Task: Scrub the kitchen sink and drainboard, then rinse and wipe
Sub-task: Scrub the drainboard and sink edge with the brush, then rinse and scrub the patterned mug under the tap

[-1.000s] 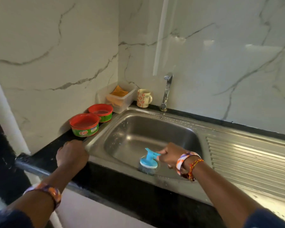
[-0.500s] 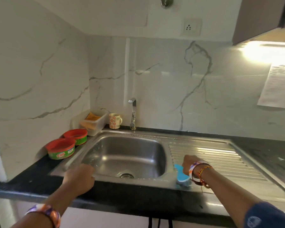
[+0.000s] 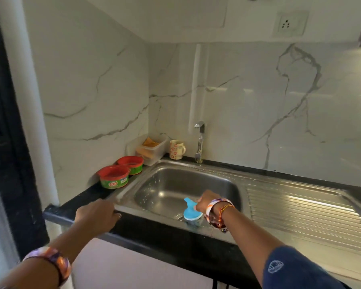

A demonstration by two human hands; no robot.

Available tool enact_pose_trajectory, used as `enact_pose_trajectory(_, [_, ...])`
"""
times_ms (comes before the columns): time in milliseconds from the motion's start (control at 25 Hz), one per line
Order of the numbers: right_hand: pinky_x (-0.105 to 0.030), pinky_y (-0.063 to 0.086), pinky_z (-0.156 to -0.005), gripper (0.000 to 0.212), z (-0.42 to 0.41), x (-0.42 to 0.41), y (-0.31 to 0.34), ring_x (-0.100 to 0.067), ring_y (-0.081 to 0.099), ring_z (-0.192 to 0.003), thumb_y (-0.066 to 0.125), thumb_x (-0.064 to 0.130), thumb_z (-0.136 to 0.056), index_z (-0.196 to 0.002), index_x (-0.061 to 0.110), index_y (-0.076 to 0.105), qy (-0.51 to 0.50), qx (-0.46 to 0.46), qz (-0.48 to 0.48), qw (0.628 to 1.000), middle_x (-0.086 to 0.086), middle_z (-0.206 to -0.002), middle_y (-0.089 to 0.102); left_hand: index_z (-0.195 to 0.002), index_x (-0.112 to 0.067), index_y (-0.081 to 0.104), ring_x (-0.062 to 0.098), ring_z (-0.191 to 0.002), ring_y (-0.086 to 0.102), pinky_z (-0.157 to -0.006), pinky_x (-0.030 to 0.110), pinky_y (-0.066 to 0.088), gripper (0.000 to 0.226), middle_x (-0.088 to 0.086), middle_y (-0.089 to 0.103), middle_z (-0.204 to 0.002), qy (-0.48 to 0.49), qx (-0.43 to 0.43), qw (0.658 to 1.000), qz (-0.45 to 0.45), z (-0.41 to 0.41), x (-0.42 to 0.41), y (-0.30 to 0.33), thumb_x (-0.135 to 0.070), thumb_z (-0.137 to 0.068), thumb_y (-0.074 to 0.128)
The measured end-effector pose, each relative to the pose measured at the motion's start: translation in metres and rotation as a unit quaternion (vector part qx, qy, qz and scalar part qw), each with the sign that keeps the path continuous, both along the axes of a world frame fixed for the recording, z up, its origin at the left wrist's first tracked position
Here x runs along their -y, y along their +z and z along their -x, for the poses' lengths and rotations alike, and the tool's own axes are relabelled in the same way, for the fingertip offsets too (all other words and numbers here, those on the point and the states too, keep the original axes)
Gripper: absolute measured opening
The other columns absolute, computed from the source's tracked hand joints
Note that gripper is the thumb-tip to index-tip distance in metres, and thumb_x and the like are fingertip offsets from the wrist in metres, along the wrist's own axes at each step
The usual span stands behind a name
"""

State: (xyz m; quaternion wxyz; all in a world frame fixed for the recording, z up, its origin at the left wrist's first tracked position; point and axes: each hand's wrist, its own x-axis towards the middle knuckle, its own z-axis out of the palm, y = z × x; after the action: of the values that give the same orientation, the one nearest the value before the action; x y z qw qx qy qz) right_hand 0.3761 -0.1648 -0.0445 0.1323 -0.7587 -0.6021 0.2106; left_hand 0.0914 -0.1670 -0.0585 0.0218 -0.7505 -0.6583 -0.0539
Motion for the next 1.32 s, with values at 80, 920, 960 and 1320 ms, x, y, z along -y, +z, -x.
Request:
enact_pose_trajectory(80, [-0.026, 0.040, -0.063, 0.031, 0.021, -0.017, -0.004, -0.020, 0.056, -0.070, 0.059, 0.019, -0.087, -0.112, 0.002, 0.065, 0.008, -0.077, -0.003, 0.997, -0.008, -0.081, 0.064, -0.102, -0.023, 0.062, 0.007, -0.092, 0.062, -0.081, 0.020, 0.048, 0.026, -0.007, 0.064, -0.101, 0.011, -0.007, 1.000, 0.021, 0.023, 0.007, 0.001, -0.041, -0.095, 0.046])
enact_pose_trajectory(920, [-0.046, 0.033, -0.101, 0.063, 0.217, -0.065, -0.045, -0.036, 0.037, -0.124, 0.044, 0.008, -0.091, -0.148, 0.020, 0.021, 0.411, 0.192, -0.153, 0.878, -0.018, -0.135, 0.038, -0.125, -0.033, 0.056, 0.001, -0.107, 0.058, -0.084, 0.010, 0.045, 0.034, -0.014, 0.058, -0.125, 0.078, 0.039, 0.995, 0.053, 0.069, 0.048, -0.005, -0.039, -0.092, 0.053])
enact_pose_trajectory(960, [-0.046, 0.033, -0.102, 0.063, 0.204, -0.063, -0.042, -0.035, 0.036, -0.125, 0.044, 0.008, -0.091, -0.148, 0.020, 0.021, 0.403, 0.180, -0.154, 0.884, -0.017, -0.137, 0.038, -0.125, -0.033, 0.056, 0.001, -0.107, 0.058, -0.082, 0.010, 0.045, 0.034, -0.013, 0.059, -0.124, 0.067, 0.031, 0.996, 0.055, 0.059, 0.042, -0.004, -0.039, -0.092, 0.053])
enact_pose_trajectory(1320, [-0.040, 0.029, -0.107, 0.057, 0.032, -0.037, 0.002, -0.027, 0.039, -0.130, 0.041, 0.010, -0.091, -0.145, 0.026, 0.032, 0.289, 0.102, -0.185, 0.934, -0.008, -0.137, 0.046, -0.128, -0.029, 0.054, 0.012, -0.117, 0.054, -0.098, 0.030, 0.046, 0.037, -0.007, 0.056, -0.129, -0.106, 0.029, 0.993, 0.029, -0.082, -0.019, 0.025, -0.037, -0.092, 0.051])
